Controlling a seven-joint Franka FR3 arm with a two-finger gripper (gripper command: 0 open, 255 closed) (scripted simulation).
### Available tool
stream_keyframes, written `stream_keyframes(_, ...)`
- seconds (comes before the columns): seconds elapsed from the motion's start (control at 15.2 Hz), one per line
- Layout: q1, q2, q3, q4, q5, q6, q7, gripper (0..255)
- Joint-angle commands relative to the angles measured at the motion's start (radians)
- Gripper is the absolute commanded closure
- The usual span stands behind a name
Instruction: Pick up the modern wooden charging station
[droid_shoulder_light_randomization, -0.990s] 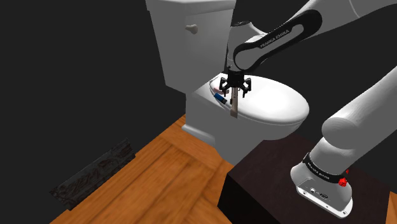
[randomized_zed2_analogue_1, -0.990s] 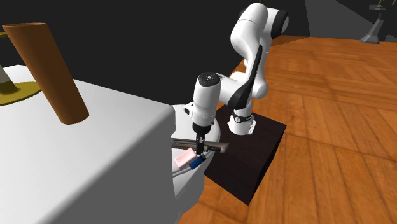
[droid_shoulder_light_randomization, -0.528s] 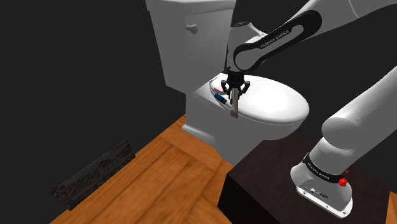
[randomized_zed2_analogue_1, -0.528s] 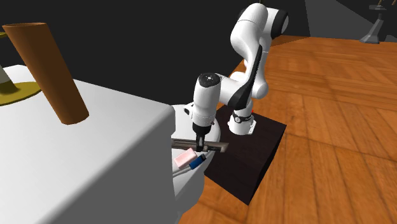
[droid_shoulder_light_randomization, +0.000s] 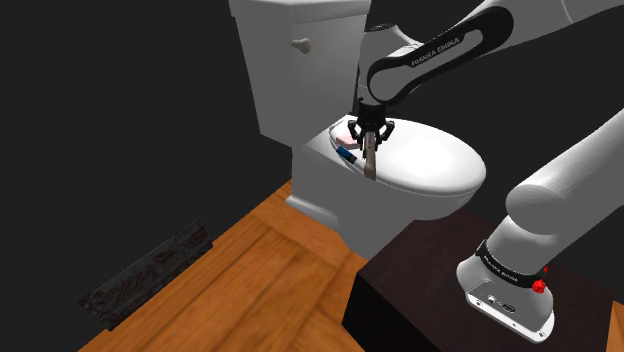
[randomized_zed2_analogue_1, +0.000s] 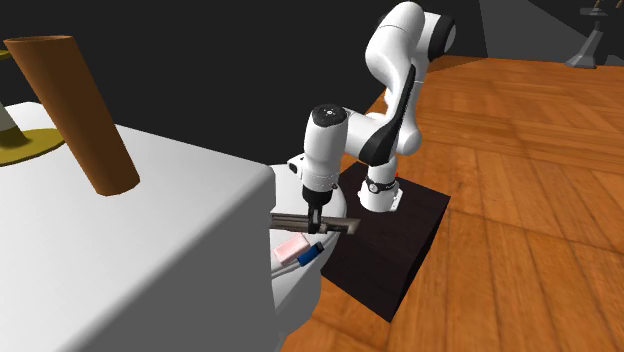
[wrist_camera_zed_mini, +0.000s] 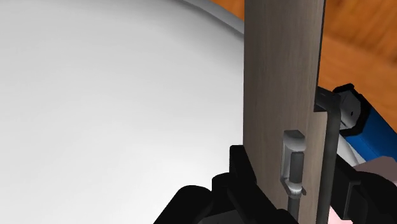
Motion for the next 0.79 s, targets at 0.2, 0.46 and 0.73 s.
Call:
stream_keyframes(0.2,0.003,-0.039,-0.008,0.034,0.018,-0.069,-0.023,255)
stream_keyframes(0.46,0.006,-0.064,-0.014,0.067,0.029,-0.125,-0.037,255)
stream_keyframes(0.73,0.007,-0.076,-0.017,0.086,0.034,-0.155,-0.044,255)
